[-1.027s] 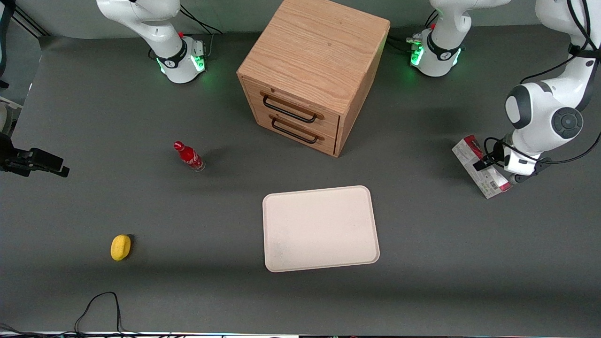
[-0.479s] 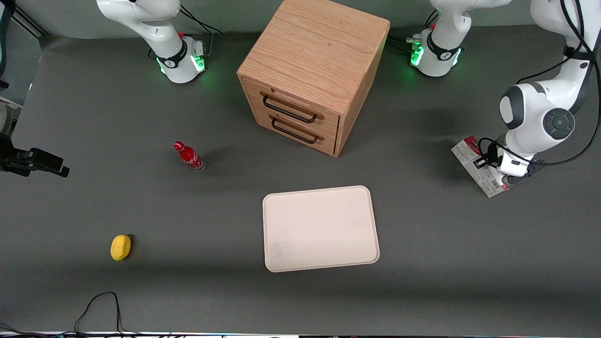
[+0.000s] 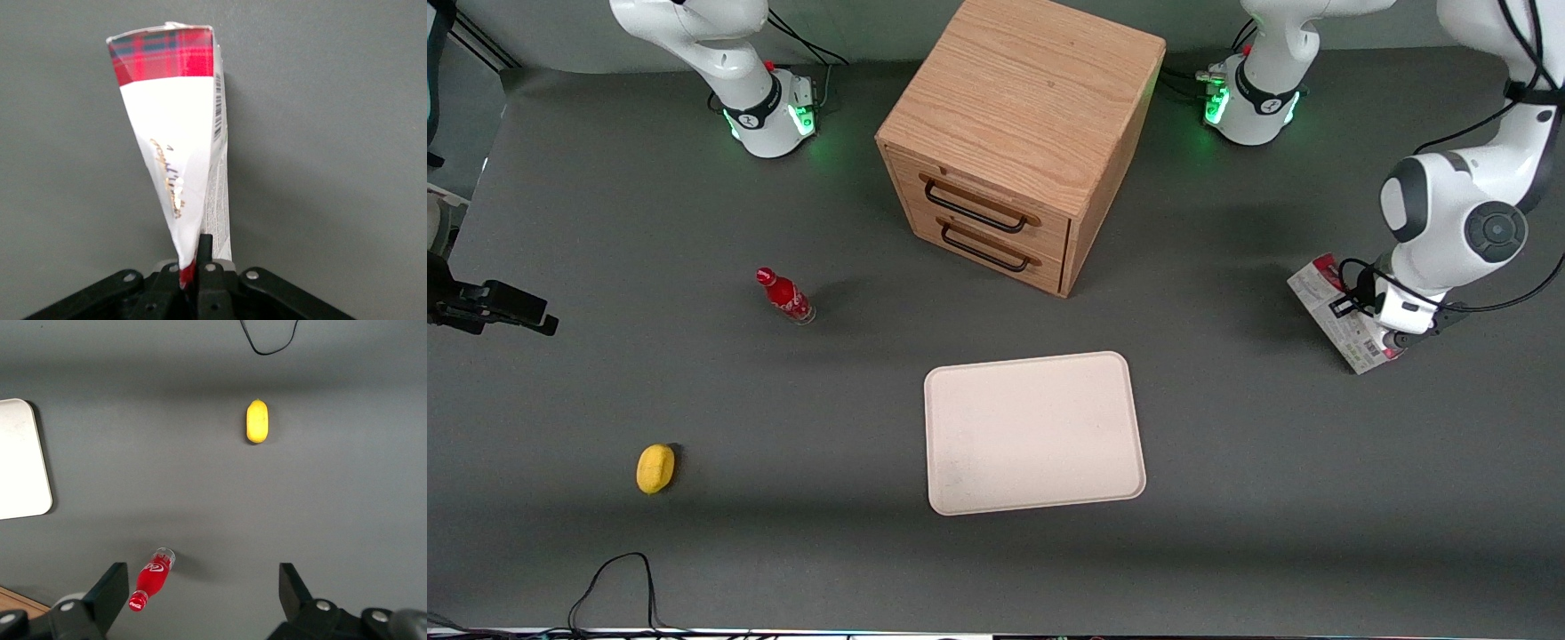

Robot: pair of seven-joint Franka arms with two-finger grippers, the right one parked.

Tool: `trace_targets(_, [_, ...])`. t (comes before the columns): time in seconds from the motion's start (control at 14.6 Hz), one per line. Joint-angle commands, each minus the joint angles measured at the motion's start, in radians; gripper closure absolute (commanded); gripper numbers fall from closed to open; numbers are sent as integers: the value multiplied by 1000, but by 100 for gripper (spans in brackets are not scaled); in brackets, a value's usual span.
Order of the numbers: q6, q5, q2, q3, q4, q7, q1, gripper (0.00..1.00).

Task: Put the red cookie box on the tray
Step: 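Lift the cookie box and carry it over the white tray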

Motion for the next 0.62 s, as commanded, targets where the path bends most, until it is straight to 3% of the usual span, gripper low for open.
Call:
trace_targets(0.0, [-299, 53, -168, -24, 101, 4, -11, 100])
trace_targets(0.27, [-781, 47, -193, -80, 475, 77, -14, 100])
trace_targets(0.55, [-981, 31, -183, -83, 713, 175, -16, 100])
